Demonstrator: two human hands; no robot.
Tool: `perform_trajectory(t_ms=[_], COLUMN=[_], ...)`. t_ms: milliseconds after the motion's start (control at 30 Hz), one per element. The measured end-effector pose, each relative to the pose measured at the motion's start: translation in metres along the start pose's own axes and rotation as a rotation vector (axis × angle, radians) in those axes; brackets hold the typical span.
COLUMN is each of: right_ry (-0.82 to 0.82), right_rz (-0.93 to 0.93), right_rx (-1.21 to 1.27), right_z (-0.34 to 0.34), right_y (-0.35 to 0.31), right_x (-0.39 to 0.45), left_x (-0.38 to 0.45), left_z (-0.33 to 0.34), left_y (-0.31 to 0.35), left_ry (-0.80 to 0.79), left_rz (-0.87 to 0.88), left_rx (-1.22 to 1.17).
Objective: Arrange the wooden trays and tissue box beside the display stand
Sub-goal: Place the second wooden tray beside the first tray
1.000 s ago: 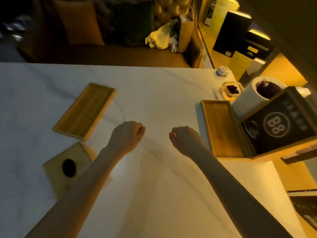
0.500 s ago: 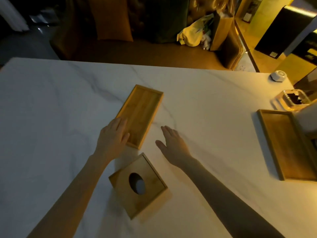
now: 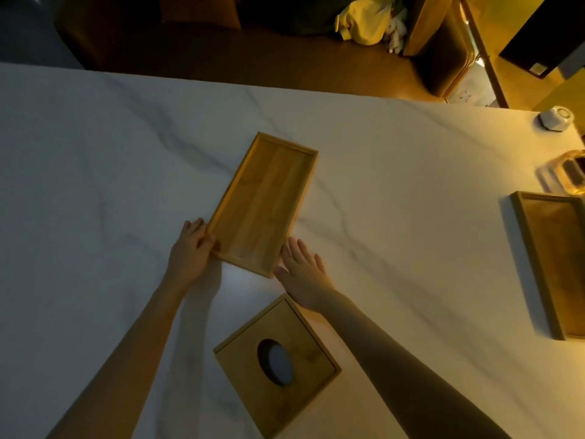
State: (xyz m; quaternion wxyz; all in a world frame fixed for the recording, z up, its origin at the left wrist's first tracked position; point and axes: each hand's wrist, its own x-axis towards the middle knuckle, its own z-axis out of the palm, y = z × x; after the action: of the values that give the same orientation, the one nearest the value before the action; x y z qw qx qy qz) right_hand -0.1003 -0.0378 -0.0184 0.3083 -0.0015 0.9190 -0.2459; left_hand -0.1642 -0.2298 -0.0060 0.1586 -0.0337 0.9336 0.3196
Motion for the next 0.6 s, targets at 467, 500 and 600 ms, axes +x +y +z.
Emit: perform_trajectory(t_ms=[467, 500, 600], right_ry=[0.168, 0.208, 0.252], right_rz=[0.042, 0.047, 0.045], right_rx=[0.916, 0.930, 0.952], right_z=[-0.032, -0.034, -0.043], right_y=[-0.009, -0.008, -0.001], right_x=[-0.028, -0.029, -0.036], left_x=[-0.014, -0.015, -0.024], left_z=[-0.026, -0.026, -0.025], left_y=[0.016, 0.019, 0.031], left_ry=[-0.099, -0.105, -0.112], left_rz=[-0.180, -0.178, -0.158], left_rx=[-0.725, -0.738, -0.782])
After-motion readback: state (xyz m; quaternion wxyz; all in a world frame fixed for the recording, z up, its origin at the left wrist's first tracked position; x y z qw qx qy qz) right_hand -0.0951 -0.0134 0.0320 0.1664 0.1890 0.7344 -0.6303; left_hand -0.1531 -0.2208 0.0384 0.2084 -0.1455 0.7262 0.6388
